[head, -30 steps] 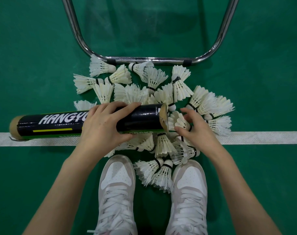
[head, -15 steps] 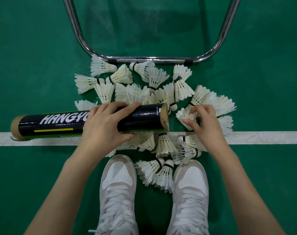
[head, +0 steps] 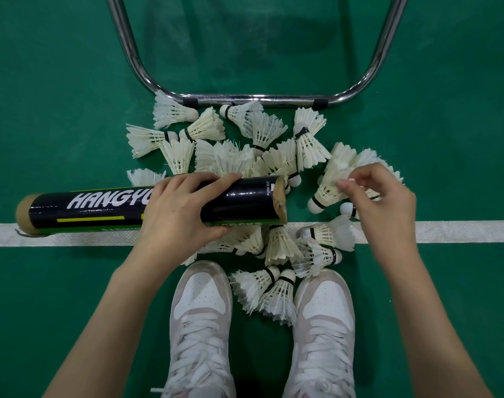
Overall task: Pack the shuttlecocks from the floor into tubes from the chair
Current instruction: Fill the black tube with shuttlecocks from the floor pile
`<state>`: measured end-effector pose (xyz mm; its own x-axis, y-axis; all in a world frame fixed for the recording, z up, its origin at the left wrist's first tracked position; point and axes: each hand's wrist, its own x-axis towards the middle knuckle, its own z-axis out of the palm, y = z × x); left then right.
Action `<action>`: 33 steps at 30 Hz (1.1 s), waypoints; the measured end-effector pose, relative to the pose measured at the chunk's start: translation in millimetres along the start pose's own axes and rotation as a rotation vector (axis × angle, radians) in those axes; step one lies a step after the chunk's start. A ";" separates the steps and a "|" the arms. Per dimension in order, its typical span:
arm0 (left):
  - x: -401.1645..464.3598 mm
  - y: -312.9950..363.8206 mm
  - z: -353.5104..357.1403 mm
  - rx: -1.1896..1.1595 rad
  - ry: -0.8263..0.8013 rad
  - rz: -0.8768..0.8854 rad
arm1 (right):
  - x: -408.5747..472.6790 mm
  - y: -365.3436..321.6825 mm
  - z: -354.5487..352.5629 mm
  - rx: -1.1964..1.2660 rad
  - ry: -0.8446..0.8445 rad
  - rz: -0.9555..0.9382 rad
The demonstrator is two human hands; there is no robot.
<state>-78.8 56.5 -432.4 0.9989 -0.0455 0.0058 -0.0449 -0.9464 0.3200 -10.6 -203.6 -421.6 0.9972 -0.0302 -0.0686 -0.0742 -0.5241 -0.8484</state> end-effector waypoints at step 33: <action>-0.1 3.2 1.1 -0.030 0.001 0.030 | -51.4 -42.5 60.0 0.401 -0.226 0.234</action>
<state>-79.1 53.2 -432.4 0.9972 -0.0735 0.0165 -0.0747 -0.9346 0.3477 -59.3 -128.7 -413.5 0.9294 0.1007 -0.3550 -0.3376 -0.1566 -0.9282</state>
